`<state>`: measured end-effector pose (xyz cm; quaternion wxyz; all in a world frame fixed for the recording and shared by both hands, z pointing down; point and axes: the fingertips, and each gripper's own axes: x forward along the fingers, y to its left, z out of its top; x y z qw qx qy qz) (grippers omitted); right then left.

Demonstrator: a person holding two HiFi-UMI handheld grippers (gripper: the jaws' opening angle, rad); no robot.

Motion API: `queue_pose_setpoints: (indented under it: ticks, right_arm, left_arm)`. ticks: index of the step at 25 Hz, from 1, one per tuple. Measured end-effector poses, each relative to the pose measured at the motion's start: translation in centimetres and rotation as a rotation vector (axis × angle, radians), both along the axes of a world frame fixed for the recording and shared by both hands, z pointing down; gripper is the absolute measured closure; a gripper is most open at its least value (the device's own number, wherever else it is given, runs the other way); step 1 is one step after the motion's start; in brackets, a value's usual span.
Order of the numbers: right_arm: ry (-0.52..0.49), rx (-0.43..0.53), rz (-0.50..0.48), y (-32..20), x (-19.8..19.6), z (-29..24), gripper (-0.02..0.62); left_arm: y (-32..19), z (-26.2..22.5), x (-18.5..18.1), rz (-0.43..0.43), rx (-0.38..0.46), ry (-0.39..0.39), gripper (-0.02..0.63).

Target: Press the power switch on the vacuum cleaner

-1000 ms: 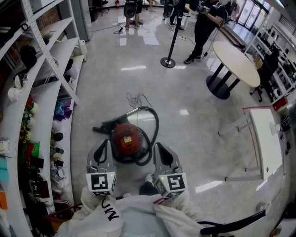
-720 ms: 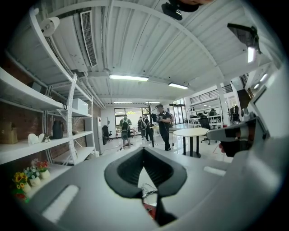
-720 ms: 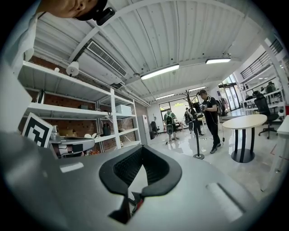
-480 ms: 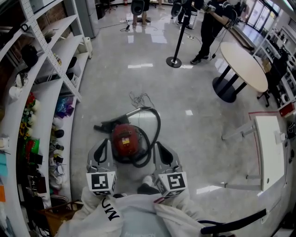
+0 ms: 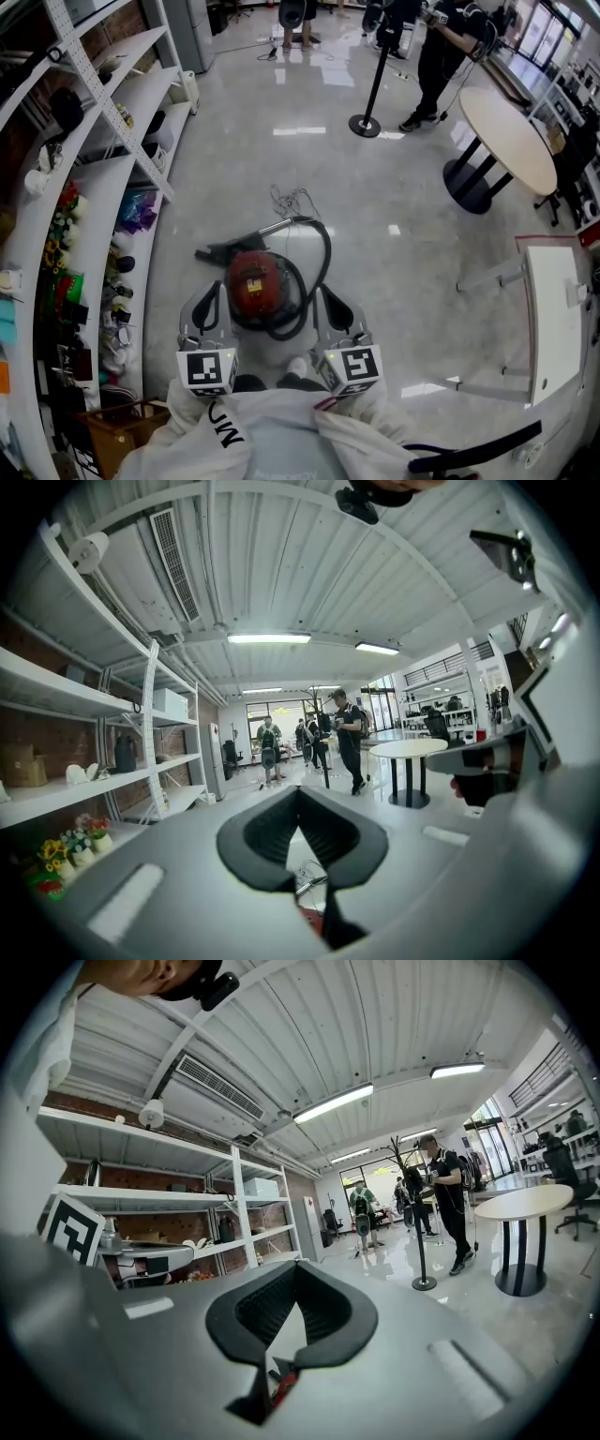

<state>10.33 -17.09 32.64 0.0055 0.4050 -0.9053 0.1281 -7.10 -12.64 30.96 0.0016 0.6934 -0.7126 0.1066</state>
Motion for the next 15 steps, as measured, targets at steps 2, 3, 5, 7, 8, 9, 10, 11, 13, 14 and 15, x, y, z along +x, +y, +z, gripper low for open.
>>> queue_pose_setpoints:
  ticks: [2, 3, 5, 7, 8, 9, 10, 11, 13, 14, 15]
  right_arm:
    - [-0.006, -0.005, -0.005, -0.18, 0.02, 0.17, 0.594]
    - [-0.009, -0.008, -0.007, -0.22, 0.01, 0.22, 0.594]
    - [-0.014, -0.011, -0.011, -0.29, 0.01, 0.29, 0.595]
    - [-0.016, -0.016, -0.013, -0.37, 0.03, 0.44, 0.595]
    - [-0.017, -0.019, -0.014, -0.41, 0.06, 0.53, 0.595]
    - [-0.017, -0.022, -0.014, -0.45, 0.12, 0.62, 0.595]
    - [-0.016, -0.024, -0.015, -0.5, 0.17, 0.69, 0.595]
    - [-0.014, -0.026, -0.015, -0.56, 0.2, 0.72, 0.595]
    - [-0.008, -0.03, -0.012, -0.69, 0.17, 0.69, 0.595]
    - [-0.005, -0.032, -0.009, -0.77, 0.14, 0.72, 0.594]
    - [-0.004, -0.033, -0.011, -0.79, 0.06, 0.85, 0.594]
  left_arm:
    - [-0.05, 0.0, 0.11, -0.002, -0.006, -0.005, 0.606]
    - [-0.07, 0.0, 0.11, -0.004, -0.009, -0.008, 0.606]
    - [-0.15, -0.08, 0.14, -0.005, -0.013, -0.016, 0.606]
    - [-0.26, -0.16, 0.23, -0.004, -0.015, -0.021, 0.606]
    - [-0.33, -0.16, 0.32, -0.003, -0.016, -0.022, 0.606]
    - [-0.41, -0.13, 0.45, -0.001, -0.017, -0.022, 0.606]
    - [-0.5, -0.1, 0.6, 0.0, -0.018, -0.019, 0.606]
    - [-0.55, -0.03, 0.73, 0.002, -0.02, -0.016, 0.606]
    - [-0.51, 0.25, 0.74, 0.003, -0.029, -0.017, 0.606]
    - [-0.49, 0.4, 0.67, 0.002, -0.033, -0.016, 0.606]
    - [-0.5, 0.54, 0.56, 0.001, -0.034, -0.016, 0.606]
